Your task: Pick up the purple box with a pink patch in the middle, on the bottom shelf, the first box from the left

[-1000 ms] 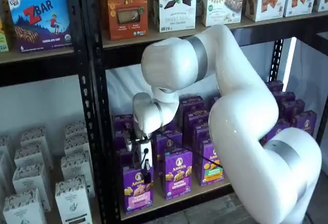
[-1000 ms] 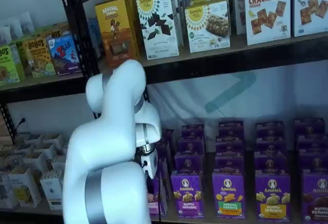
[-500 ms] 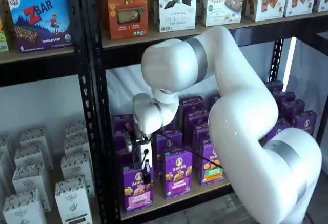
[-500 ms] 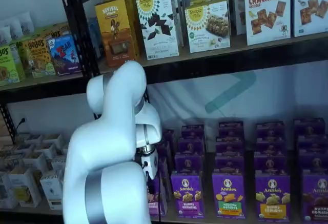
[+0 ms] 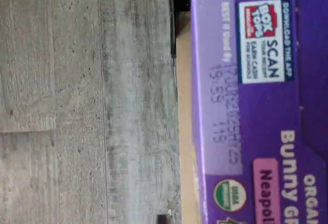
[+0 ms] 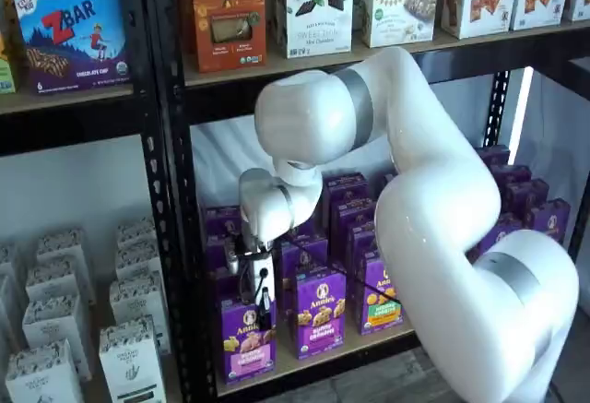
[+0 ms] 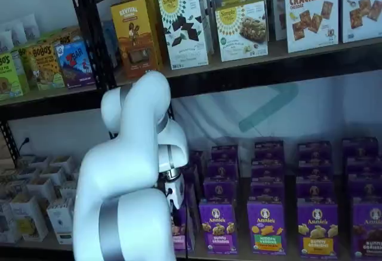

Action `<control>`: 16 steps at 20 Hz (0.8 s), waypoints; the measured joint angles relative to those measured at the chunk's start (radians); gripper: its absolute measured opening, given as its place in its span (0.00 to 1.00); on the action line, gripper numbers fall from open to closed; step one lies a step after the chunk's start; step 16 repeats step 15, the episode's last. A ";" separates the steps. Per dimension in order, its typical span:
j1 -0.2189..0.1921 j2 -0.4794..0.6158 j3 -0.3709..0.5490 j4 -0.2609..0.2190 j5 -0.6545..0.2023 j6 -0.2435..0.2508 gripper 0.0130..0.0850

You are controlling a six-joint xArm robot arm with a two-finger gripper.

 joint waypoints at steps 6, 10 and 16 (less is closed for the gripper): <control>0.001 0.001 -0.002 0.002 0.004 -0.001 0.44; 0.004 0.004 -0.006 0.001 0.009 0.003 0.44; 0.005 0.005 -0.003 0.002 0.000 0.004 0.28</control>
